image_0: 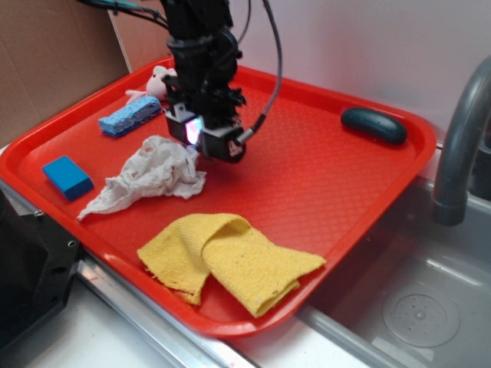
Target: Grab the rock.
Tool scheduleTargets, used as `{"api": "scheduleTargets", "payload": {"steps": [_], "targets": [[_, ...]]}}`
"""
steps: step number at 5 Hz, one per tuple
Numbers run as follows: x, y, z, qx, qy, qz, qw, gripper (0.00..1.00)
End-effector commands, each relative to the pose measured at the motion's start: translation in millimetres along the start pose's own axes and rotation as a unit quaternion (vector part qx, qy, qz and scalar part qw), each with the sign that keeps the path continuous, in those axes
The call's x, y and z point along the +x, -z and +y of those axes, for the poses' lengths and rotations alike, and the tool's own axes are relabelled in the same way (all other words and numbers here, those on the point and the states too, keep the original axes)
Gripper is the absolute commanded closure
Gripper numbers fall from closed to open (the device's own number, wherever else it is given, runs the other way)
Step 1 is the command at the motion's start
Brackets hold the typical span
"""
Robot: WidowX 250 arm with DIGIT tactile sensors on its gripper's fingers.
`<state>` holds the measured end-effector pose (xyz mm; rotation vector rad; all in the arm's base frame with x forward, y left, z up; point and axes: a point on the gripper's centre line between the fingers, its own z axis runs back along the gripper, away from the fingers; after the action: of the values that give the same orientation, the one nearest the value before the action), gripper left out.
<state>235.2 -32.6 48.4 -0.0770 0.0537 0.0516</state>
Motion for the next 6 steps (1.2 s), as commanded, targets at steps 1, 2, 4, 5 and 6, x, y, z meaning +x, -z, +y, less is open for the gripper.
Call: {"api": "scheduleTargets", "payload": {"steps": [1,2,4,5,6], "targets": [[-2.4,-115.9,23.5,0.007,-0.057,-0.099,0.993,1.0],[-13.2,-166.1,32.7,0.045,-0.084,-0.098,0.991,1.0],[-46.8,-205.3,72.0,0.067,-0.176,-0.116,0.975,1.0],[-41.0,-197.5,86.8,0.068,-0.197,-0.108,0.972,1.0],[-30.9,-189.9,79.5,0.061,-0.152,-0.112,0.98,1.0]]}}
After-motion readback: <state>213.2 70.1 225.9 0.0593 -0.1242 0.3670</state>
